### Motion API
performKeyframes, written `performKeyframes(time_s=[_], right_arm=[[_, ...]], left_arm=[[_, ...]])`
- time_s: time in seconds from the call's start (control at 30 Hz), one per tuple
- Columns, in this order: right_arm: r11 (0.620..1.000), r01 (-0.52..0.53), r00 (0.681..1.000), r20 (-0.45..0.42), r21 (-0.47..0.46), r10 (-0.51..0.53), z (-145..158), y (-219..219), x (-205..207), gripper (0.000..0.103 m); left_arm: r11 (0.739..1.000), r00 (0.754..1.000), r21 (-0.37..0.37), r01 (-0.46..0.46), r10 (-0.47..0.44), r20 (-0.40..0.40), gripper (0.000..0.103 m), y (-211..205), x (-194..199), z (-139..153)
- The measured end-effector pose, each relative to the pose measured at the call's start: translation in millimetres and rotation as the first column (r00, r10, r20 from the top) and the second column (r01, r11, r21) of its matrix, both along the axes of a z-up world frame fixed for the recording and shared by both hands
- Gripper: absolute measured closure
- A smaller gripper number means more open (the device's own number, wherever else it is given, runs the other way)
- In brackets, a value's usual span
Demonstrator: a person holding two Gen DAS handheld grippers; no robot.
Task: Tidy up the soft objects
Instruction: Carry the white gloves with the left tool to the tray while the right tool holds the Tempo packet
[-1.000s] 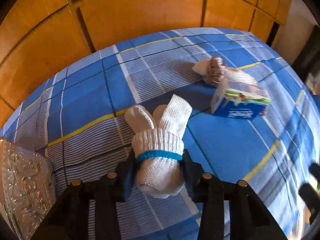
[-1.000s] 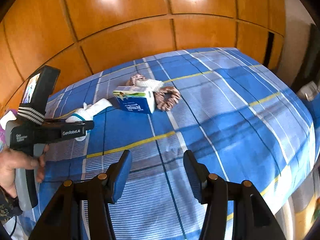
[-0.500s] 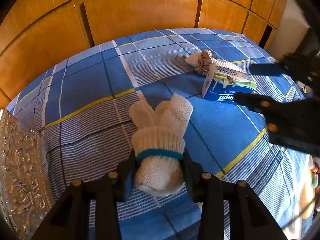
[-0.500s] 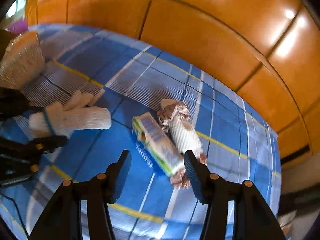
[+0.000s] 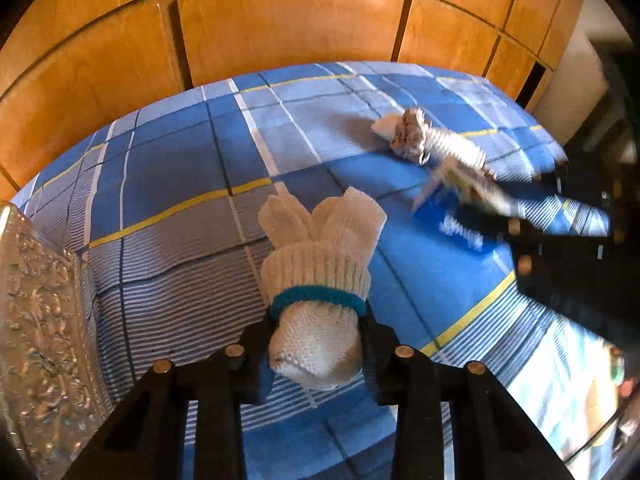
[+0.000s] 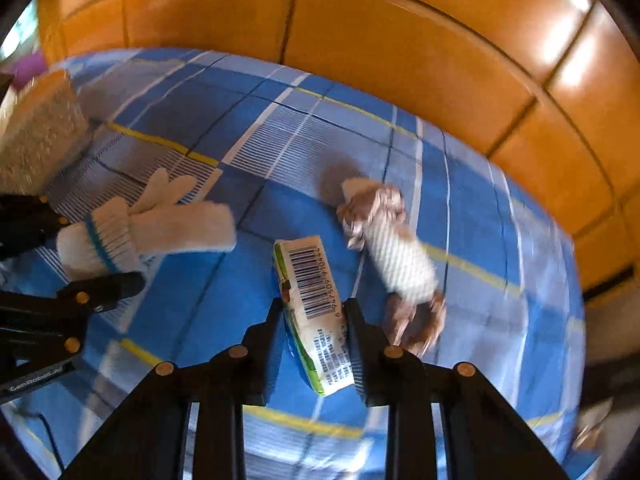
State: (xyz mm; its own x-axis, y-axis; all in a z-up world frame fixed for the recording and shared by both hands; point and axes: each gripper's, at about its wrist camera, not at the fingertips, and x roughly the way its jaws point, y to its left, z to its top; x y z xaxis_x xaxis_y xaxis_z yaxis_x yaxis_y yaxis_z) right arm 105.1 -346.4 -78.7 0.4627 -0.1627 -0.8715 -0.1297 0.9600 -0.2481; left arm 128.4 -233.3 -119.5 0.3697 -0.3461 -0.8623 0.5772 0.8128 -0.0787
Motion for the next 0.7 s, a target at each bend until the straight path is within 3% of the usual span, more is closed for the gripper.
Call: performKeyframes(time_s=[0.1, 0.2, 0.4, 0.53, 0.7], right_arm=[[0.995, 0.064, 0.998, 0.007, 0.076, -0.064, 3.1, -1.1, -10.0, 0.075], [0.991, 0.095, 0.995, 0.02, 0.09, -0.097, 3.5, 0.2, -13.1, 0.075], [0.992, 0.114, 0.993, 0.034, 0.049, -0.116, -4.3, 6.1, -6.3, 0.075], [0.992, 0.118, 0.992, 0.046, 0.039, -0.12, -5.2, 8.0, -5.3, 0.075], [0.991, 0.128, 0.99, 0.045, 0.04, -0.13, -6.5, 9.0, 0.4, 0.075]], left_arm=[[0.999, 0.999, -0.039, -0.023, 0.022, -0.038, 0.068, 2.7, 7.7, 14.0], [0.996, 0.998, -0.083, -0.046, 0.043, -0.036, 0.068, 6.8, 18.2, 35.6], [0.98, 0.989, -0.161, -0.121, 0.132, 0.063, 0.068, 41.2, 53.3, 108.3], [0.955, 0.955, -0.192, -0.225, 0.255, 0.154, 0.068, 98.1, 82.7, 155.5], [0.902, 0.886, -0.206, -0.379, 0.418, 0.2, 0.068, 191.9, 101.3, 180.4]])
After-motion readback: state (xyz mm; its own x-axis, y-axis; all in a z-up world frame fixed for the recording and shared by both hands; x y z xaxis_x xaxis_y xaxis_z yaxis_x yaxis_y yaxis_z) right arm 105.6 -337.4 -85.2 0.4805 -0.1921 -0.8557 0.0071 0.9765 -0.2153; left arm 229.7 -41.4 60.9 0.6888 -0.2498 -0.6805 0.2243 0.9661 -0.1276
